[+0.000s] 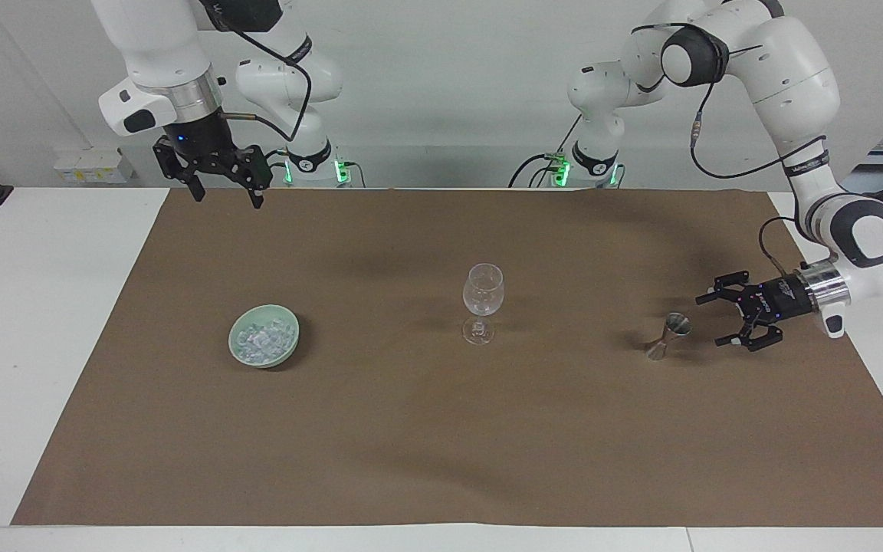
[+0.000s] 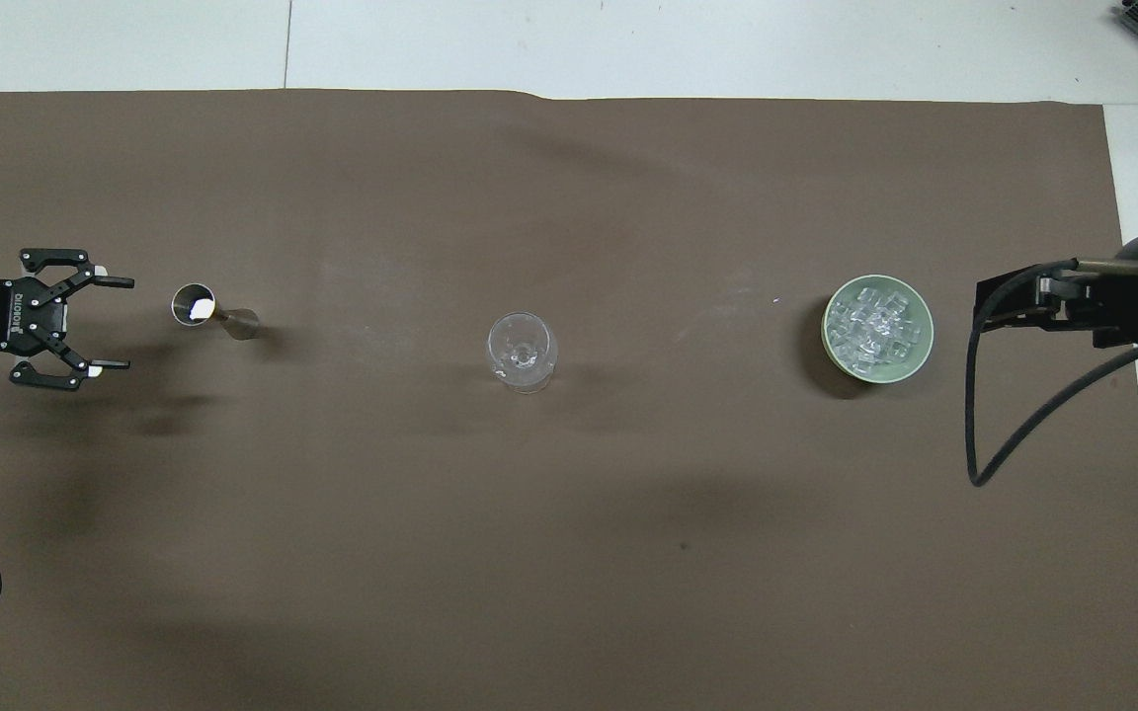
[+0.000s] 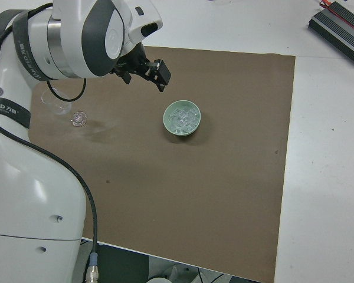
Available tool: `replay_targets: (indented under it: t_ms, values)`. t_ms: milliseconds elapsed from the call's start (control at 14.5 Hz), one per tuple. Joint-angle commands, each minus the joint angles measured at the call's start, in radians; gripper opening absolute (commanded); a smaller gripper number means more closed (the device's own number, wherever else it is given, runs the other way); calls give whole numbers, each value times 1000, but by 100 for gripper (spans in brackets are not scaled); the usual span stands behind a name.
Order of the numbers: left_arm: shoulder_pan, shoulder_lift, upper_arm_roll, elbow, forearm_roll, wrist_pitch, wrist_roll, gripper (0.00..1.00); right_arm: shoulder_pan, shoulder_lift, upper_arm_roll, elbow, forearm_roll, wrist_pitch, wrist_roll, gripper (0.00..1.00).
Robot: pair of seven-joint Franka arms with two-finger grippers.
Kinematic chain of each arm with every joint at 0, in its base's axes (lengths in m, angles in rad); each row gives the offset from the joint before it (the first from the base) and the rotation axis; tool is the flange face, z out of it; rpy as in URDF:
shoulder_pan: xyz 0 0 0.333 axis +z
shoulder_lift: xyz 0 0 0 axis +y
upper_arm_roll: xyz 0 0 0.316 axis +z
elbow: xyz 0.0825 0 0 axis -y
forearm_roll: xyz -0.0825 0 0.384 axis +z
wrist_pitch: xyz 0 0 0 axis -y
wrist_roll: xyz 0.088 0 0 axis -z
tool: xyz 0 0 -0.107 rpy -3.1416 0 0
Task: Pour wine and add ice with both arms
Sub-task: 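Open the left gripper and move it toward the small metal cup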
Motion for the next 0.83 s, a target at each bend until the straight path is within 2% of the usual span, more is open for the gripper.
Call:
replay_targets:
  t_ms: [0,415,761]
  values:
    - [3,16,-37,-22,-51,72,12,100,-14,-4,2,-6,20,-5,-27,100]
    - [5,42,-115,-25,-59,169,12,100,-14,-4,2,-6,20,-5,-27,100]
    - [6,41,-138,-28,-59,178,14,100,-14,-4,2,-6,20,-5,-27,100]
